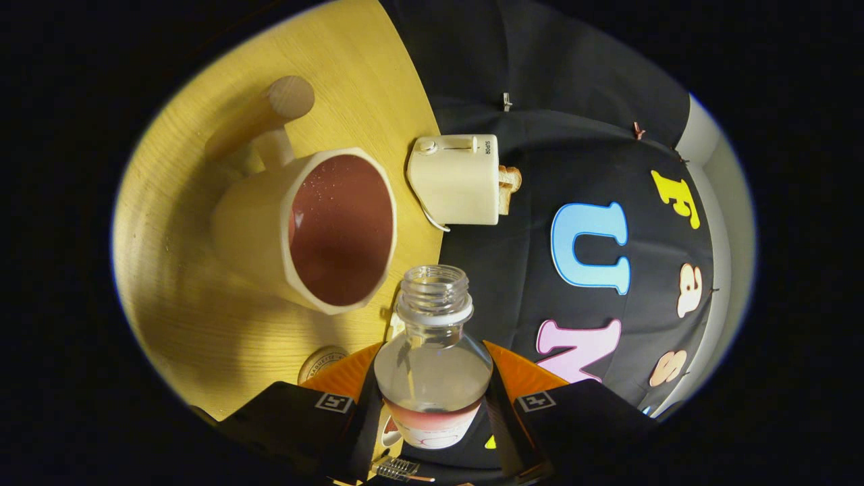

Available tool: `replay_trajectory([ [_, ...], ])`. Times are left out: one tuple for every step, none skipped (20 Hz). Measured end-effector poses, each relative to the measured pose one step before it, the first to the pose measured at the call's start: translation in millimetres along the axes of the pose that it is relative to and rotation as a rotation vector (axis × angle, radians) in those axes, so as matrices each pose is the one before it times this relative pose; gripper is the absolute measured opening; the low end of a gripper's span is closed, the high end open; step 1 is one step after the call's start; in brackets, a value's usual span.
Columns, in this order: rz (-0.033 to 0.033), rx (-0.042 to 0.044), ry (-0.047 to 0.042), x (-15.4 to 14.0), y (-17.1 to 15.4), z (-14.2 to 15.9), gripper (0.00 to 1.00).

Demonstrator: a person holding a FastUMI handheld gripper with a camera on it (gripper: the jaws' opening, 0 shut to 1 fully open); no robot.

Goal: Take the bottle from table, then pour the juice into the cup, finally place the bottle on the coaster

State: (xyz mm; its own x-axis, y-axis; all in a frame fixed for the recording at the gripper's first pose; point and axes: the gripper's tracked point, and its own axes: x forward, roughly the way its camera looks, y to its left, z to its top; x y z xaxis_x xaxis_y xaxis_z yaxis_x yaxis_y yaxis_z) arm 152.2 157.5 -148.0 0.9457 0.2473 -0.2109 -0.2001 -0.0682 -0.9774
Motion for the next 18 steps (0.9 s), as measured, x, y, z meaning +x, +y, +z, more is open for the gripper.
replay_trajectory([
  [0.00188,-0.01325,-0.00708,0.81,0.33,0.77,0.73],
  [0.00056,-0.01575,-0.00870,1.00,0.65,0.70,0.72],
  [-0.00420,-0.01737,-0.00886,0.16,-0.92,0.76,0.72],
  [-0.00511,-0.01470,-0.00563,0.27,-1.35,0.54,0.73],
  [-0.00069,-0.00841,-0.00127,-0.42,-0.14,-1.52,0.73],
  [-0.00002,-0.00567,-0.00374,0.76,-0.24,0.14,0.72],
  [-0.00265,-0.00943,-0.00591,-0.42,-0.96,0.61,0.72],
  [-0.00387,-0.01730,-0.00874,1.66,-1.29,1.08,0.72],
  [-0.00284,-0.02244,-0.00477,1.17,-1.61,0.32,0.72],
  [0.00218,-0.01862,-0.00021,-0.14,-0.67,-0.59,0.72],
  [0.00003,-0.01367,-0.00490,0.11,-1.35,0.50,0.72],
  [-0.00324,-0.01104,-0.00332,-0.46,-0.55,0.71,0.72],
  [-0.00175,-0.00769,-0.00291,-1.19,-0.12,0.30,0.72],
  [-0.00124,-0.00713,-0.00393,1.28,-0.73,0.10,0.72],
  [-0.00178,-0.00982,-0.00464,-0.47,-0.50,0.95,0.72],
  [-0.00424,-0.01189,-0.00909,0.34,-1.30,1.90,0.72],
  [-0.00231,-0.01139,-0.00581,-0.40,-0.51,1.00,0.72],
  [-0.00127,-0.01090,-0.00328,0.65,-0.39,0.97,0.72],
])
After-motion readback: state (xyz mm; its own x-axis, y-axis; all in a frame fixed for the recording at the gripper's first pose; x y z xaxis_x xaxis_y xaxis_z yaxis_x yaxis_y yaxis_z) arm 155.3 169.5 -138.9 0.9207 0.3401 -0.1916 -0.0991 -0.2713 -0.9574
